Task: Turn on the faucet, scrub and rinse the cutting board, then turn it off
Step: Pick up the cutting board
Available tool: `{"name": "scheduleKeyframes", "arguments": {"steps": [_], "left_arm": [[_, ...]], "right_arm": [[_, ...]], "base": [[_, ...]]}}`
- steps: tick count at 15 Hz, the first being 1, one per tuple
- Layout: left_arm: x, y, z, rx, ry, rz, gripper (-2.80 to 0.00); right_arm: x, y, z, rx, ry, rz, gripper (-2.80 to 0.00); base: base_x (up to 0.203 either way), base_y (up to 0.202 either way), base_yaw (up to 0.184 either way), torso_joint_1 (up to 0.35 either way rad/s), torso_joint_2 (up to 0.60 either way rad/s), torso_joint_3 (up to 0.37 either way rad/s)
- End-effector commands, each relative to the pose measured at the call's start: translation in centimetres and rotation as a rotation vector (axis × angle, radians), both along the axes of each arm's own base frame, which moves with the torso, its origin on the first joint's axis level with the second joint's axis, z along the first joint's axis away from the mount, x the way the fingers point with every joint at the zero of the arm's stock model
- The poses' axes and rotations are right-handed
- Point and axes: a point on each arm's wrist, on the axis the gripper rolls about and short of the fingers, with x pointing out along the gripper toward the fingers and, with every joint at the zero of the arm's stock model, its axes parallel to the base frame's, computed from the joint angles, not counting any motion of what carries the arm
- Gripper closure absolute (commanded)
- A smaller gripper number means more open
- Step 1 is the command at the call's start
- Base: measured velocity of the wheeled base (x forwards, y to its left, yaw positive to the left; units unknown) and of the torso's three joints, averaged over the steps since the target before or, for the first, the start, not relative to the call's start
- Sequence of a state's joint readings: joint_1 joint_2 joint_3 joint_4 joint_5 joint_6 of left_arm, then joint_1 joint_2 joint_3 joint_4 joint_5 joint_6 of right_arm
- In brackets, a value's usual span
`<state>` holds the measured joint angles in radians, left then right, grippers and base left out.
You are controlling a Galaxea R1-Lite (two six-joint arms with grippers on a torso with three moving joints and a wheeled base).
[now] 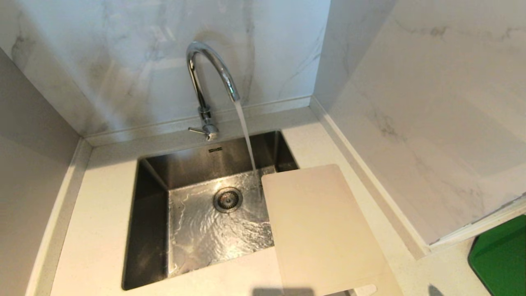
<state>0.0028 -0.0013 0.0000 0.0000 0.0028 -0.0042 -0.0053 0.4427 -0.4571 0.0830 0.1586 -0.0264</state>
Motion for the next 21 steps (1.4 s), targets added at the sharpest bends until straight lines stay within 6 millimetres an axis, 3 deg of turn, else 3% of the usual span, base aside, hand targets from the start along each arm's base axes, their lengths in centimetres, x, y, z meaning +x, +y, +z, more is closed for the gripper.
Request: {"name": "scheduleKeyframes", "arguments": {"steps": [1,6,11,21], "left_arm": [[0.0,0.0,0.0,0.000,0.000,0.001,0.00],[0.0,0.0,0.0,0.000,0.000,0.001,0.00],[0.0,0.0,0.0,0.000,0.000,0.001,0.00],[0.0,0.0,0.0,0.001,0.000,-0.001,0.00]], "right_arm": [[3.3,0.1,3.3,0.007,0.128,0.058,0.00],[5.8,0.3,5.7,-0.119,0.347,0.175,0.00],[9.7,1.0,5.1,-0.160,0.629,0.309,0.00],[12.2,2.3,2.5,-0.226,0.865,0.427,0.00]], "base": [[0.000,0.000,0.000,0.000,0.00,0.000],[0.000,0.000,0.000,0.000,0.00,0.000],[0.000,0.000,0.000,0.000,0.00,0.000],[0.000,0.000,0.000,0.000,0.00,0.000]]}}
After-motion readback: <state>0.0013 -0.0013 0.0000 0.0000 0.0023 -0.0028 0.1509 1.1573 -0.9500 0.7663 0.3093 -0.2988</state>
